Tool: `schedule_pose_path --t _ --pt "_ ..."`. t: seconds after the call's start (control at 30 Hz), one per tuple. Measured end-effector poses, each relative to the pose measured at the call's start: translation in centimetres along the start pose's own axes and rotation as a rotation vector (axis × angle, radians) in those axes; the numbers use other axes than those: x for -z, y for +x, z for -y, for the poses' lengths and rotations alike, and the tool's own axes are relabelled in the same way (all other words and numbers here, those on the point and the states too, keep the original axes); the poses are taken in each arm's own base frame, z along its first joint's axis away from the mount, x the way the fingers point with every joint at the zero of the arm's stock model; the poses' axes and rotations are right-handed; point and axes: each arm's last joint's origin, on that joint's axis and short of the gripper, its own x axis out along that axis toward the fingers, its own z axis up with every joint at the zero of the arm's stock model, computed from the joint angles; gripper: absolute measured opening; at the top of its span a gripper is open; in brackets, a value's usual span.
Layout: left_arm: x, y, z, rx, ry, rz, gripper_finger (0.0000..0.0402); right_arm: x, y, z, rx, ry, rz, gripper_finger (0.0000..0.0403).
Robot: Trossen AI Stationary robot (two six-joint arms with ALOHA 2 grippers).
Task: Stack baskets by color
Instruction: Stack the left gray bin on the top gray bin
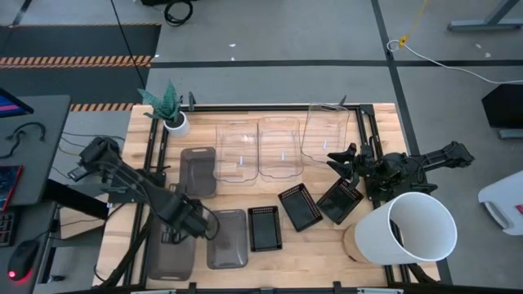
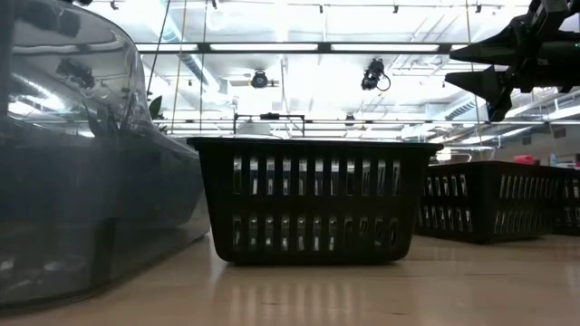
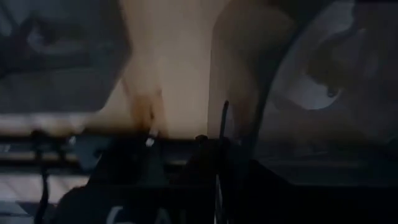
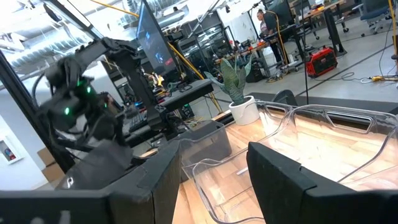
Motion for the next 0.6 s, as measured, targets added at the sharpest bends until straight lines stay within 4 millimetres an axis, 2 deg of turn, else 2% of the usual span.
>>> schedule_pose_path --t 0.23,0.6 --pt "1.2 -3.2 -3.5 0.044 -0.036 0.112 0.0004 0.0 0.0 0.0 0.0 0.0 0.0 0.0188" --pt "2.7 -5.2 -11.9 -0.083 -0.092 0.289 0.0004 -0.1 0.0 0.0 -0.004 0.006 0.011 0.0188"
